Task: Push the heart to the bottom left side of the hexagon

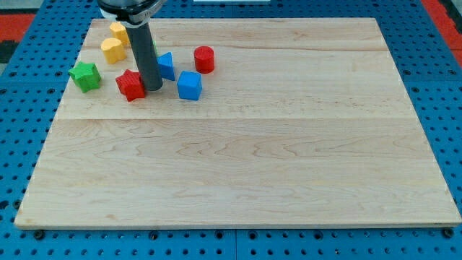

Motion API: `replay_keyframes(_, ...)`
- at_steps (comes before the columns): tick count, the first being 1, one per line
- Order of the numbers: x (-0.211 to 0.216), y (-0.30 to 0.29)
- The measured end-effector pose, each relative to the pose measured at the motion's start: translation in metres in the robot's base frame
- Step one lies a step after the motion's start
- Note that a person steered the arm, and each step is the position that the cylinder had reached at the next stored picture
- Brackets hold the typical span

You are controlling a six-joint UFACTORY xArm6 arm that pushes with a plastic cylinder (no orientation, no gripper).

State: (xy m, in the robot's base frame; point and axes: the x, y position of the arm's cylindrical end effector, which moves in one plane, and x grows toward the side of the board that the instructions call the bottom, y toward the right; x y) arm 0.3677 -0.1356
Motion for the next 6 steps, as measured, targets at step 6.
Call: replay_keyframes(6, -0.072, -0.042)
